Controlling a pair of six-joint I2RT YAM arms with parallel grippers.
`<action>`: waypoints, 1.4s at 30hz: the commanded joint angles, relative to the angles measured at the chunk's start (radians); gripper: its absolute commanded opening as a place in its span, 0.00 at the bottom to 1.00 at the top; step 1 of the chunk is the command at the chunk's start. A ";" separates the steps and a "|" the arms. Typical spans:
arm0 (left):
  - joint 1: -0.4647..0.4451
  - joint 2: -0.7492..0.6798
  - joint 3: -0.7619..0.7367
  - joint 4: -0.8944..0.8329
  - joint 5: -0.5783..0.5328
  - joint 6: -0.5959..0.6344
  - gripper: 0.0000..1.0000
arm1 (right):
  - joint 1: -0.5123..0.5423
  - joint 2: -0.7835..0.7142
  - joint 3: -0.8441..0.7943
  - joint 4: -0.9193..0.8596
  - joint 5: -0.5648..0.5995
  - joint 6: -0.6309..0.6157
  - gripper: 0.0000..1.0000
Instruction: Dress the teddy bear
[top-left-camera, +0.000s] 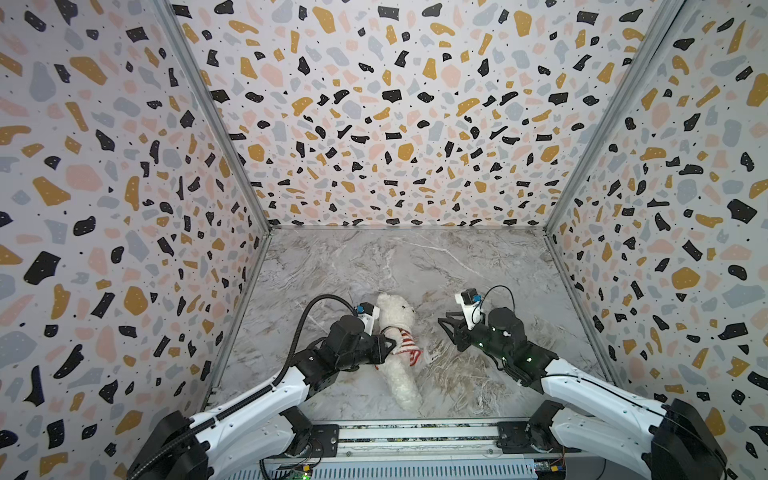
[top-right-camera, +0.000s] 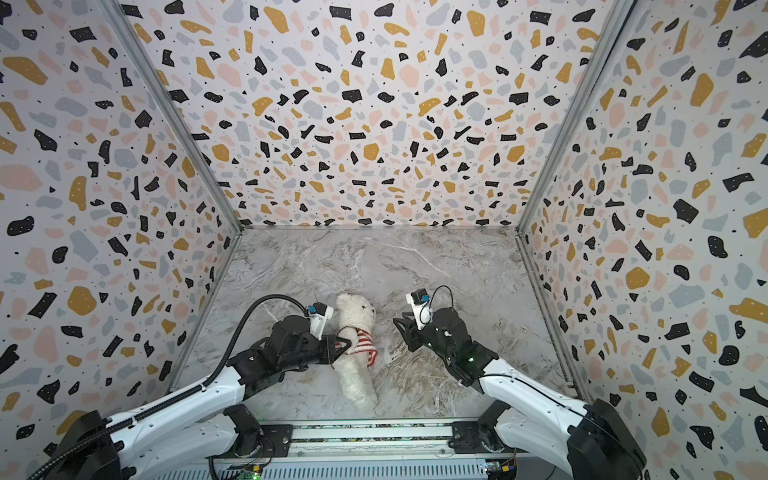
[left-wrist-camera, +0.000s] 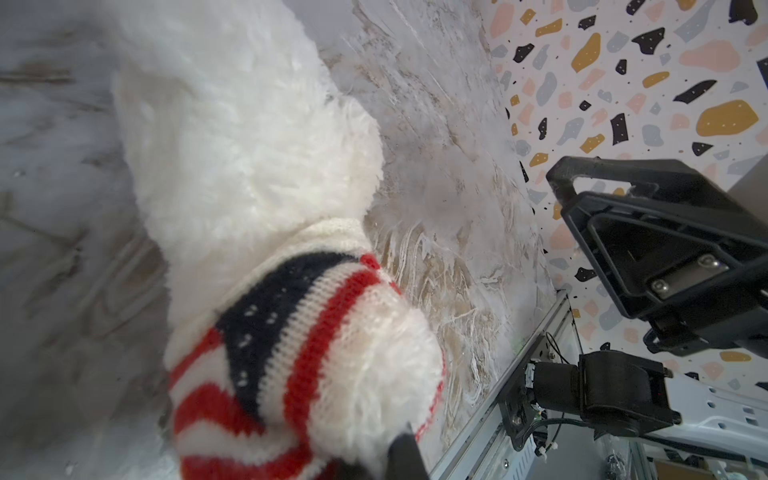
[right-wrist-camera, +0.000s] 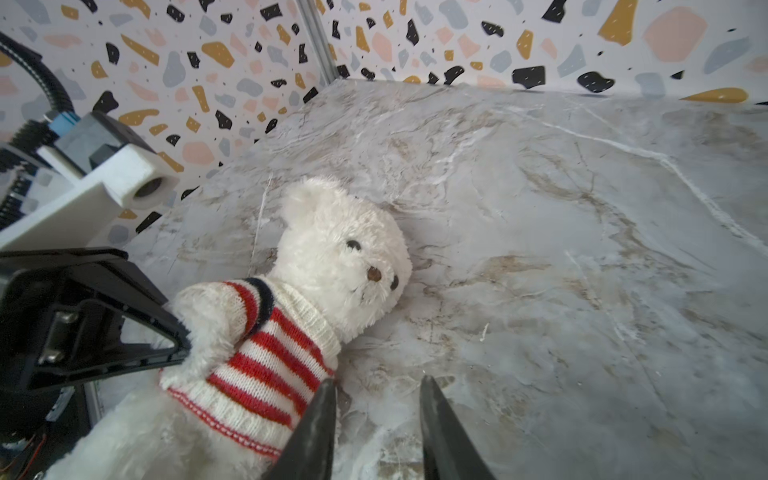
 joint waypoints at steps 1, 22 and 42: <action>0.022 -0.035 -0.005 -0.131 -0.096 0.023 0.23 | 0.058 0.082 0.074 0.070 0.000 -0.017 0.35; 0.387 -0.072 0.026 -0.163 0.073 0.106 0.83 | 0.237 0.541 0.195 0.205 -0.074 0.075 0.20; 0.647 0.264 0.104 0.105 0.394 0.203 0.96 | 0.205 0.579 0.174 0.160 -0.077 0.055 0.20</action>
